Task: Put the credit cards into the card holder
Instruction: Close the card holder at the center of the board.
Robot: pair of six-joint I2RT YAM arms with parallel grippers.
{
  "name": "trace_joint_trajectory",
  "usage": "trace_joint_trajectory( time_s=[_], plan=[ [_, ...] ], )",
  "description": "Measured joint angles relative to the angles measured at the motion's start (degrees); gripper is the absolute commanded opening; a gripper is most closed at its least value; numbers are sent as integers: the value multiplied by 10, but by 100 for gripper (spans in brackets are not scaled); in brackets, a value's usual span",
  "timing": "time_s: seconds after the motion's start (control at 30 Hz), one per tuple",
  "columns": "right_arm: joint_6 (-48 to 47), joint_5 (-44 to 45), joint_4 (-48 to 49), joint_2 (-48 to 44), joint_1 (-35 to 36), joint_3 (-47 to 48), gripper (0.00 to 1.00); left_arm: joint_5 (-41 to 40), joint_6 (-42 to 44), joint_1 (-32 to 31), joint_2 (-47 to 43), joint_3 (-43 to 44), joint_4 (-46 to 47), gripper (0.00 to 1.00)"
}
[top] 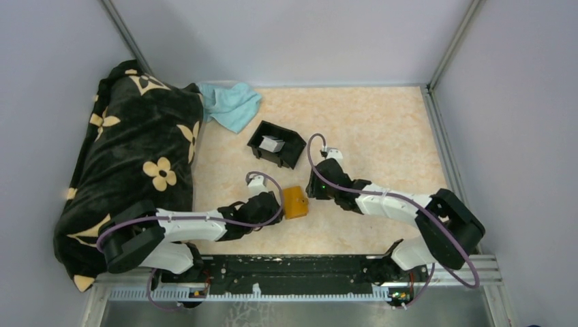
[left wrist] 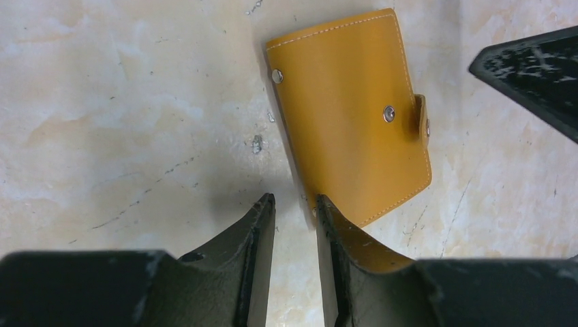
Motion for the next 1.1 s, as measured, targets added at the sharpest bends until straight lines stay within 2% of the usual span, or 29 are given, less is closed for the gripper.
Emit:
trace_joint_trajectory(
  time_s=[0.17,0.57,1.1],
  plan=[
    [-23,17,-47,-36,14,15,46,0,0,-6,5,6,-5,36],
    [-38,78,-133,-18,105,81,45,0,-9,-23,29,0,52,37],
    [-65,108,-176,51,114,119,44,5,-17,-23,5,-23,60,37]
  ],
)
